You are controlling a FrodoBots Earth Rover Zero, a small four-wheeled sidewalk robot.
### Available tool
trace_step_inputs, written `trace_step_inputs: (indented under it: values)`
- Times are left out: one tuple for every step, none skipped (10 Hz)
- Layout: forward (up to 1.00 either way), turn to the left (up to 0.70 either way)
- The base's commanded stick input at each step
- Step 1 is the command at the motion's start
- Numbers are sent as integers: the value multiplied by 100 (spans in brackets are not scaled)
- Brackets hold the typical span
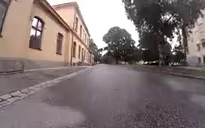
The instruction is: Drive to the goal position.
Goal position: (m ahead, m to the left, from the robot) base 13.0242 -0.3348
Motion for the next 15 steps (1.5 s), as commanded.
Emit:
trace_step_inputs:
  values:
    - [70, 0]
    - [70, 0]
    - [70, 0]
    - [70, 0]
    - [70, 0]
    - [70, 0]
    - [70, 0]
    - [70, 0]
    - [70, 0]
    - [70, 0]
    - [70, 0]
    - [70, 0]
    - [70, 0]
    - [70, 0]
    - [70, 0]
